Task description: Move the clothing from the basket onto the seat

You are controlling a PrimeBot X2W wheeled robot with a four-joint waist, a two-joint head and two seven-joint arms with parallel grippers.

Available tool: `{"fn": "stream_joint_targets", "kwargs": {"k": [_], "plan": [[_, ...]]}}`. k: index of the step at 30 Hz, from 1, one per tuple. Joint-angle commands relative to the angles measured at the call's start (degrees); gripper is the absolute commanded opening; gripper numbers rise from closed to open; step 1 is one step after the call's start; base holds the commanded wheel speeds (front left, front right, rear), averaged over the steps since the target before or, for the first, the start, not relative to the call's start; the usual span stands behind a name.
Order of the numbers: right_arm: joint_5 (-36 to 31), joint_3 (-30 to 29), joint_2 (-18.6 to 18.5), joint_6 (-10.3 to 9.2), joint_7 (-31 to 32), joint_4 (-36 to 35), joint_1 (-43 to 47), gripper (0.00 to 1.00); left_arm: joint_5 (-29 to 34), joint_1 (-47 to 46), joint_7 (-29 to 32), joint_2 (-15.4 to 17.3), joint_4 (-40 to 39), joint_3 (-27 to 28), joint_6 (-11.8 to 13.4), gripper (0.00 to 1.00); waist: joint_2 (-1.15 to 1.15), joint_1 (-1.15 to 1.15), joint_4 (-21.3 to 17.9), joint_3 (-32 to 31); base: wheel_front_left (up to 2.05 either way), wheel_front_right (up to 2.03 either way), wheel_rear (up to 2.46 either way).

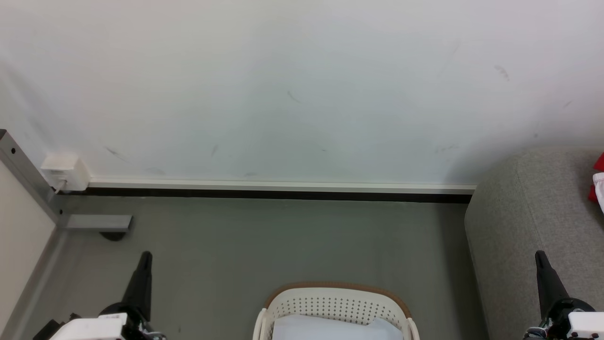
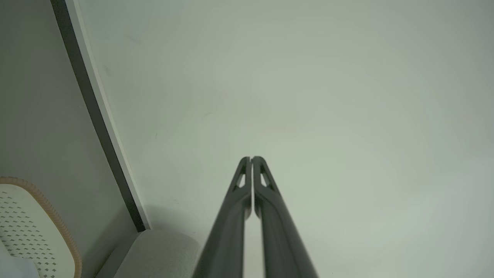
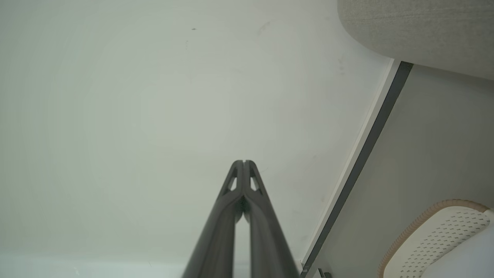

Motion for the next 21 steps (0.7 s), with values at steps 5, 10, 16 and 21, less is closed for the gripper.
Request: {"fn": "stream_joint_targets", "kwargs": {"k": [5,10,16,21], "plan": [[0.12,-0.18,-0.43,-0.14,0.22,0.16,-0.79,0.0,-0.79,-0.39,0.2,0.08,-0.16,0.09,-0.1,0.0,0.0,0.0,0.0,0.0,0.0,0.0,0.0],[0.12,-0.18,-0.43,-0.14,0.22,0.16,-0.79,0.0,-0.79,-0.39,0.19,0.08,-0.16,0.09,-0.1,0.0,0.0,0.0,0.0,0.0,0.0,0.0,0.0],[0.12,-0.18,-0.43,-0.14,0.22,0.16,-0.79,0.0,-0.8,-0.39,0.19,0.08,-0.17,0.09,-0.1,0.0,0.0,0.0,0.0,0.0,0.0,0.0,0.0],[0.12,-0.18,-0.43,-0.14,0.22,0.16,-0.79,0.0,-0.79,-0.39,0.19,0.08,-0.17,0.09,-0.1,0.0,0.0,0.0,0.0,0.0,0.0,0.0,0.0]]}}
